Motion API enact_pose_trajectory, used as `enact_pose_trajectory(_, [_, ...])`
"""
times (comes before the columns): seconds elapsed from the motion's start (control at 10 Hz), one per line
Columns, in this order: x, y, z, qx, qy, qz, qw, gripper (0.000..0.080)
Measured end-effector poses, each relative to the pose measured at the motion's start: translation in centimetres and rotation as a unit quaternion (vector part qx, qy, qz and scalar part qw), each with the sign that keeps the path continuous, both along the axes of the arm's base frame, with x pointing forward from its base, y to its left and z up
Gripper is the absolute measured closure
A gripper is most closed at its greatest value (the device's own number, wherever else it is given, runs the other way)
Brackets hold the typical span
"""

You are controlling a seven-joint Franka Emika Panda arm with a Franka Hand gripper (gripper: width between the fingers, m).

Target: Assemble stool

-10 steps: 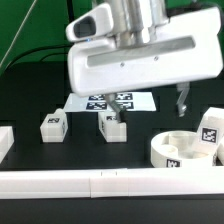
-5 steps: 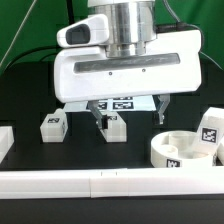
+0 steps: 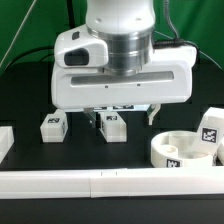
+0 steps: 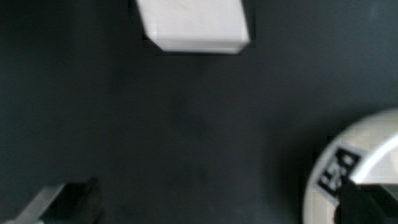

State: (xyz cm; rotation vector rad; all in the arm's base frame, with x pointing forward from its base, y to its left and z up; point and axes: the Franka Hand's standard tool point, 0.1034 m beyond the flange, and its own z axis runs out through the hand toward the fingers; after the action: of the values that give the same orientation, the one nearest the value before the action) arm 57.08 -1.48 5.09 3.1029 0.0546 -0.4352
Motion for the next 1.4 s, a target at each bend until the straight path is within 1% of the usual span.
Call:
enact_pose_trajectory(0.1, [-1.7, 0.1, -0.6, 0.001, 0.044, -0.007, 0.999, 0.0150])
enact_pose_trajectory(0.2, [-2.1, 0.2, -0.5, 0.004, 0.087, -0.008, 0.996, 0.0150])
enact_pose_trajectory(0.3, [-1.4, 0.2, -0.5, 0.004, 0.099, -0.007, 0.995, 0.0150])
enact_pose_trajectory(0.4, [-2.2, 0.3, -0.5, 0.007, 0.139, -0.008, 0.990, 0.0150])
enact_pose_trajectory(0.5, [-2.3, 0.3, -0.8, 0.007, 0.163, -0.008, 0.987, 0.0150])
enact_pose_trajectory(0.6, [-3.3, 0.3, -1.0, 0.005, 0.205, -0.005, 0.979, 0.0150])
enact_pose_trajectory(0.7, [-3.6, 0.1, -1.5, -0.001, 0.235, -0.002, 0.972, 0.0150])
enact_pose_trajectory(0.8, [-3.1, 0.1, -1.7, -0.002, 0.232, -0.001, 0.973, 0.0150])
enact_pose_trajectory(1.1, [-3.2, 0.1, -1.7, -0.002, 0.232, -0.001, 0.973, 0.0150])
enact_pose_trajectory(1.2, [-3.4, 0.0, -1.8, -0.001, 0.236, -0.002, 0.972, 0.0150])
enact_pose_trajectory(1.4, [-4.9, -0.3, -2.9, -0.002, 0.266, -0.006, 0.964, 0.0150])
